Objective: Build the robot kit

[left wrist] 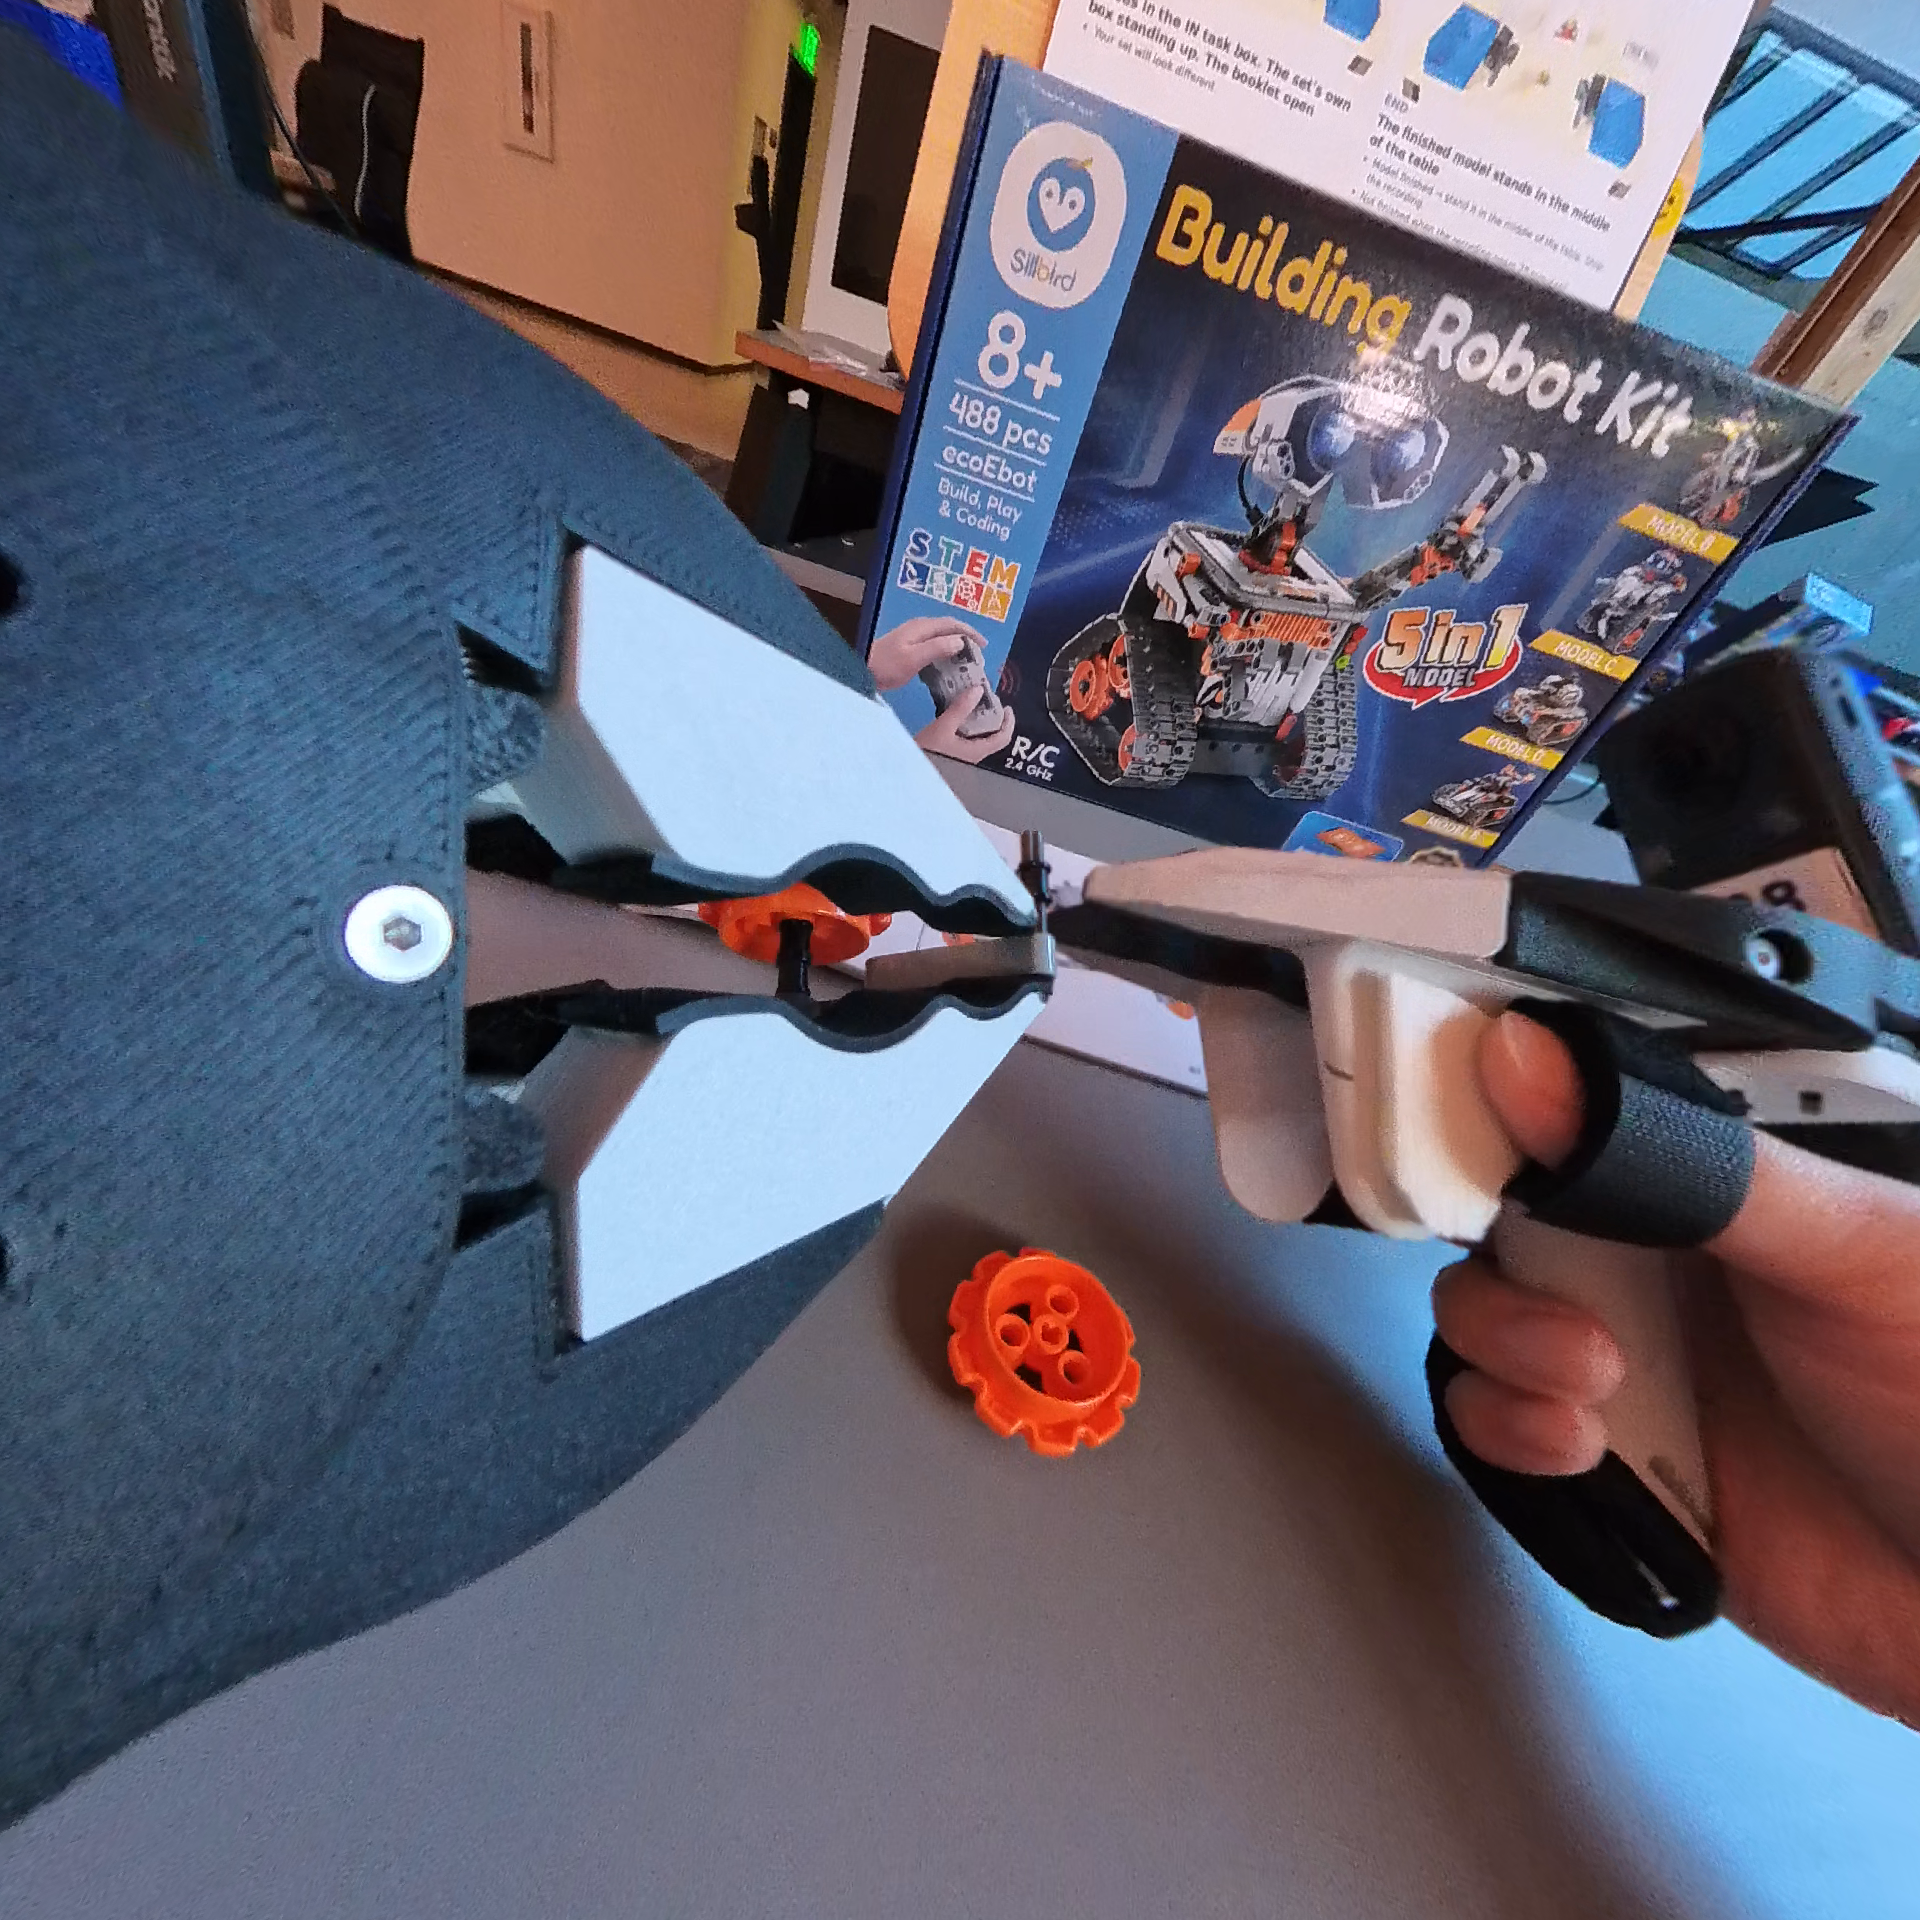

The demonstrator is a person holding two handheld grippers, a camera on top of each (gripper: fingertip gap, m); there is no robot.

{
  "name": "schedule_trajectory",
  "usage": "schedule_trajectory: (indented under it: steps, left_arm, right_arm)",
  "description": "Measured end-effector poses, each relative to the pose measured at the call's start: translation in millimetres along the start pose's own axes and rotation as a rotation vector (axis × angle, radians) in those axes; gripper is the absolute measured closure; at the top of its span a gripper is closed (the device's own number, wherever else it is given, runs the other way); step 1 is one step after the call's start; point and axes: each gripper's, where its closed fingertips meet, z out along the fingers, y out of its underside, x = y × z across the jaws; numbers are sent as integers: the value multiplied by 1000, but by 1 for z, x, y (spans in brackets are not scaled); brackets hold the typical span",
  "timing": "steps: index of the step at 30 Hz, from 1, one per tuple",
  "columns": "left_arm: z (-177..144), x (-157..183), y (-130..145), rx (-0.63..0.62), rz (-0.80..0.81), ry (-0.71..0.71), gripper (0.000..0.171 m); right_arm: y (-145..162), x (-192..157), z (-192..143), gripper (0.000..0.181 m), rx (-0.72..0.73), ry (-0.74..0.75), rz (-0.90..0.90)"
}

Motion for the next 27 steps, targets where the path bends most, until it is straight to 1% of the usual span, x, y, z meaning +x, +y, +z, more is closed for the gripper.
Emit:
schedule_trajectory:
  steps: [2, 6, 8, 10, 13, 15, 17, 18, 21, 24, 27]
  left_arm:
    - [-2, -1, -4, 20, -35, 10, 165]
    - [-9, -3, -18, 98, -93, 34, 165]
    - [-14, -2, -27, 141, -82, 39, 166]
    - [-17, -1, -31, 156, -52, 31, 166]
    - [-16, 3, -34, 160, -22, 37, 166]
    - [-15, 5, -33, 156, -13, 40, 166]
    - [-16, 6, -34, 159, -15, 48, 166]
    - [-16, 5, -35, 169, -21, 48, 166]
    - [-17, -1, -36, 181, -59, 21, 165]
    - [-19, -8, -39, 206, -117, -11, 165]
    - [-16, -6, -38, 192, -171, 9, 166]
  right_arm:
    - [-5, 1, -4, 160, 25, -4, 8]
    - [-13, -2, -14, 159, 23, 42, -125]
    - [-14, -7, -18, 162, 21, 14, -82]
    - [-10, -12, -19, 159, 8, -44, 17]
    - [-2, -16, -12, 157, -19, -103, 92]
    - [3, -22, -8, 158, -51, -143, 107]
    - [4, -25, -6, 173, -50, -161, 103]
    - [3, -26, -5, 176, -40, -168, 108]
    - [-3, -30, -5, 176, -9, -170, 70]
    - [-9, -39, -6, 176, 17, -221, 104]
    - [-9, -36, -7, 176, 25, -216, 119]
